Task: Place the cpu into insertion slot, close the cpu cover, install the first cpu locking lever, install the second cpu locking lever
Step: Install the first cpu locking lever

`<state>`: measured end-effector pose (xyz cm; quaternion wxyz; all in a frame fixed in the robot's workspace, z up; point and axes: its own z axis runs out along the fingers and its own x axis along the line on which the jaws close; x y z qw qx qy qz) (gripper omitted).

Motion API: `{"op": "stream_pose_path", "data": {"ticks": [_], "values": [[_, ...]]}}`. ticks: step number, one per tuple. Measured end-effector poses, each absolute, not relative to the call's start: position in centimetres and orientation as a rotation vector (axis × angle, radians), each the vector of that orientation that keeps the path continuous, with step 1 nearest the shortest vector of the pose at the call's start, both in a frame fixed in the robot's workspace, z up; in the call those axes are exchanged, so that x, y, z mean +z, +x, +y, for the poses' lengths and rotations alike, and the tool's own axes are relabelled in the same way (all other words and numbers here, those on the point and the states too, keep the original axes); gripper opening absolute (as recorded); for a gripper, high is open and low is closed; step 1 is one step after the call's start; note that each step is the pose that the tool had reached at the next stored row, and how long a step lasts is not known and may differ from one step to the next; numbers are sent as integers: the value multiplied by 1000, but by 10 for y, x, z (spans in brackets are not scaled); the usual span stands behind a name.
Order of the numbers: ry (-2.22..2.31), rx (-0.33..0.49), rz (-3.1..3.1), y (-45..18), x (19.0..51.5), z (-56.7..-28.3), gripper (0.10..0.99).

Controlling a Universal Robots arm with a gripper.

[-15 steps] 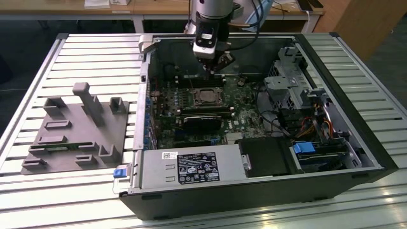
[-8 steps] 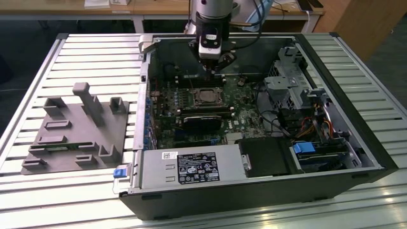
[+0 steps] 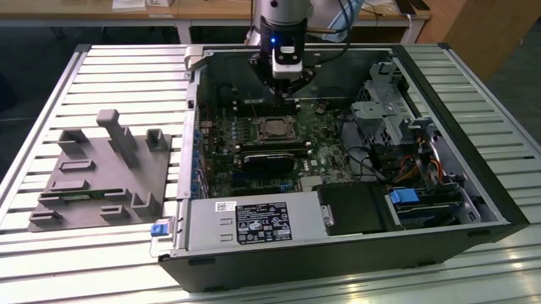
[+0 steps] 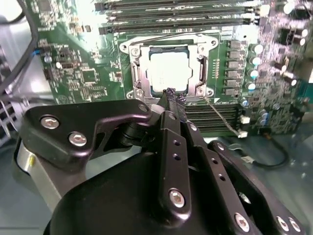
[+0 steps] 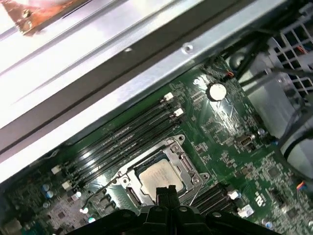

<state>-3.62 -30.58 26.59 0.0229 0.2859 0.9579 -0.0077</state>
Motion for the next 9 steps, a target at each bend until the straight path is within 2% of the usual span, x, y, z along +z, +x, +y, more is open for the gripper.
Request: {"op": "stream_pose_path", "data": {"ticks": [9], "values": [[652, -18, 3026, -36, 265, -306, 106]]}}
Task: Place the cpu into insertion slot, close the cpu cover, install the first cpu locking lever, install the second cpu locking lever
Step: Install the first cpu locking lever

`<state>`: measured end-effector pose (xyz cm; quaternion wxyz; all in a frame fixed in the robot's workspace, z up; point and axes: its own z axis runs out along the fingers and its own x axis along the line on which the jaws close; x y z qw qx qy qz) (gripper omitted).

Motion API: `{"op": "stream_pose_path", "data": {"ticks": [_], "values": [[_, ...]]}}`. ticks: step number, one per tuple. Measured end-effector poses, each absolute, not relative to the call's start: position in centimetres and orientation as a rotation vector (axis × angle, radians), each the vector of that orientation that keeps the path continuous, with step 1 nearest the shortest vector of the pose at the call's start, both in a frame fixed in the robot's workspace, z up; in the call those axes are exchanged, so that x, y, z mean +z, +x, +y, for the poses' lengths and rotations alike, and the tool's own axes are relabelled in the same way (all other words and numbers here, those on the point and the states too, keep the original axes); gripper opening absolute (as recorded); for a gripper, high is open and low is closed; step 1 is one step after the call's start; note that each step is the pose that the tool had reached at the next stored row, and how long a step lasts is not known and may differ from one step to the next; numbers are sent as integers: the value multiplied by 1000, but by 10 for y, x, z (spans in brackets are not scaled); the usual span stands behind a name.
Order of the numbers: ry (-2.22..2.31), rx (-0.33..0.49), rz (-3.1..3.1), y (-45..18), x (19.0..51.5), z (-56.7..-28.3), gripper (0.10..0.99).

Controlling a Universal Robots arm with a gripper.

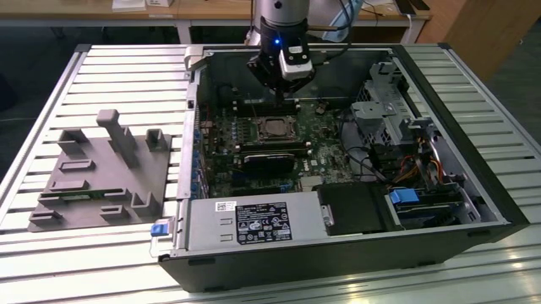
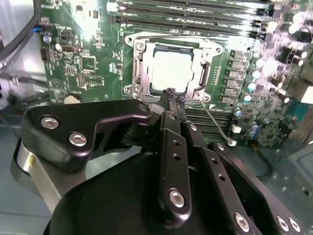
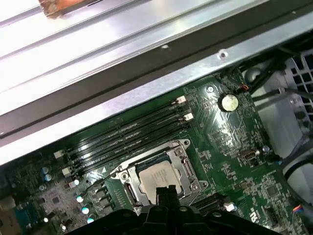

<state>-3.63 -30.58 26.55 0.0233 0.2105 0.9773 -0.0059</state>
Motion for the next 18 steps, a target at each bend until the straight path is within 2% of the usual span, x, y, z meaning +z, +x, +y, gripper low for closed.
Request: {"op": "stream_pose_path", "data": {"ticks": [18], "values": [[191, -7, 3088, -36, 265, -306, 106]]}}
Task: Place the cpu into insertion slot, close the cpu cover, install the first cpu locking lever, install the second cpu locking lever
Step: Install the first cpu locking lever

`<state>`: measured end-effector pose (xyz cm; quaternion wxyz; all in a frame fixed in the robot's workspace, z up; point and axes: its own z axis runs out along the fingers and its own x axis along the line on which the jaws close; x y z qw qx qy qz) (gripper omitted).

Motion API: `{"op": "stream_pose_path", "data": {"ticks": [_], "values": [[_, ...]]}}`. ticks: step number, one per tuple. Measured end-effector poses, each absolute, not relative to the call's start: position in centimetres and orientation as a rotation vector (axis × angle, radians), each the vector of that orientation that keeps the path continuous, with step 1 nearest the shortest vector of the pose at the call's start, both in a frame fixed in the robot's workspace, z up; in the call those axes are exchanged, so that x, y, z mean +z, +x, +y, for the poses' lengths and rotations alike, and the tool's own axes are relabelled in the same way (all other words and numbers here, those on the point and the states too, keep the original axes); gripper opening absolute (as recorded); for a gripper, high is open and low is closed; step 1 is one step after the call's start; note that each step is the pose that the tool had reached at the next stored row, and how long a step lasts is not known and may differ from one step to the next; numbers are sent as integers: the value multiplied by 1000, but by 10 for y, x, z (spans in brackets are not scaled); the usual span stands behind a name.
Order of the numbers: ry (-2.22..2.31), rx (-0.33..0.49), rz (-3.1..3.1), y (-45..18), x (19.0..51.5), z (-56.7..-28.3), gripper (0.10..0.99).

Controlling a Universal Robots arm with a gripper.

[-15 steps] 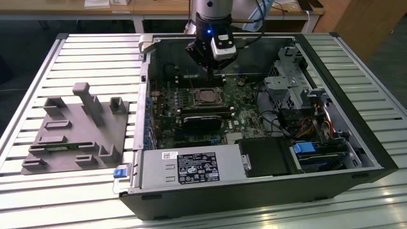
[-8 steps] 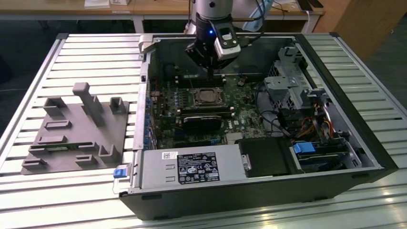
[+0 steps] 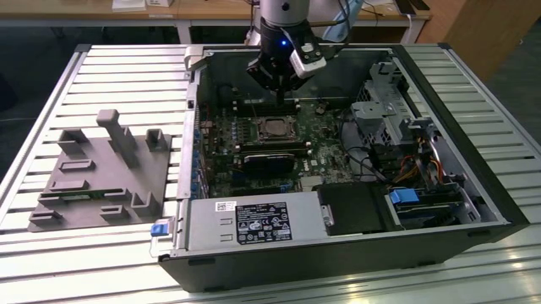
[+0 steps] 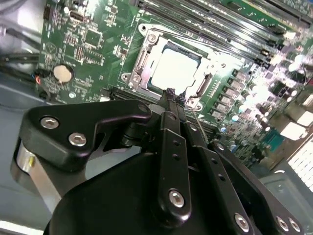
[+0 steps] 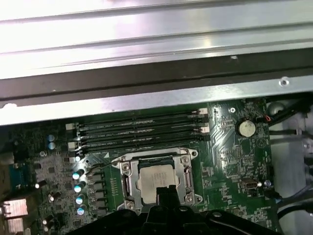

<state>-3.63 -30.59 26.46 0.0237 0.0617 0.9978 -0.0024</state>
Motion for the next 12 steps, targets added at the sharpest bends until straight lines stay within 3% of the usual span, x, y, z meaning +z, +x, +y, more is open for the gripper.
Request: {"op": "stream_pose_path", "data": {"ticks": [7, 12], "values": [[140, 6, 3091, -39, 264, -306, 106], [141, 58, 3093, -40, 263, -306, 106]]}}
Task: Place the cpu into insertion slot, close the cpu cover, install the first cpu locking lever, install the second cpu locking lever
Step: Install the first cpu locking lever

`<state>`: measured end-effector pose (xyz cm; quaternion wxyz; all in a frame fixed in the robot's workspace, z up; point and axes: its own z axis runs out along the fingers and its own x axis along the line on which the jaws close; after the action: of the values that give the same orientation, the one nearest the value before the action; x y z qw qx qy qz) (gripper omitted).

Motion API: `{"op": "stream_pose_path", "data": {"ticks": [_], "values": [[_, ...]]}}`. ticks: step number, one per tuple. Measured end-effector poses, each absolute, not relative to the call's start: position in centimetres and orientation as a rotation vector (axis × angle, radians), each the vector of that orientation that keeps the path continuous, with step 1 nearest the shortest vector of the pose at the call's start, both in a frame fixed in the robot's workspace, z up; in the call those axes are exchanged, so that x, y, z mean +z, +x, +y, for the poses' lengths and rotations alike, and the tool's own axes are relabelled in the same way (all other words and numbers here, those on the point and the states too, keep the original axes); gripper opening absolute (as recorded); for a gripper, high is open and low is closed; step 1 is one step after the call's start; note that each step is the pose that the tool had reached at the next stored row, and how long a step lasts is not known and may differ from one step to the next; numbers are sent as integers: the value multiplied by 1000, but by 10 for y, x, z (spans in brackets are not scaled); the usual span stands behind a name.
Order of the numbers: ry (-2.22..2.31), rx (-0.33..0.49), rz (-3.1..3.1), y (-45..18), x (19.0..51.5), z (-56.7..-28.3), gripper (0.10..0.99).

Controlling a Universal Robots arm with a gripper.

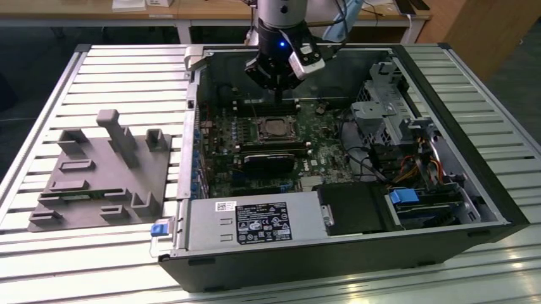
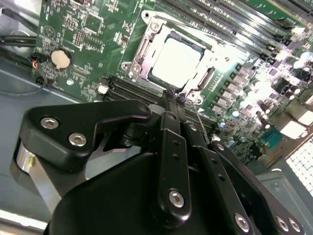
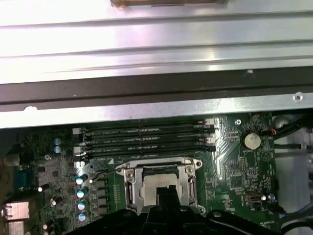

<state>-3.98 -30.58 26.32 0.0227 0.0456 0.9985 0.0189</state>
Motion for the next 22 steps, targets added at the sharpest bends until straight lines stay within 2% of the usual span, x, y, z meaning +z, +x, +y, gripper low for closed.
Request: {"op": "stream_pose_path", "data": {"ticks": [22], "values": [[94, 54, 3113, -64, 262, -306, 106]]}}
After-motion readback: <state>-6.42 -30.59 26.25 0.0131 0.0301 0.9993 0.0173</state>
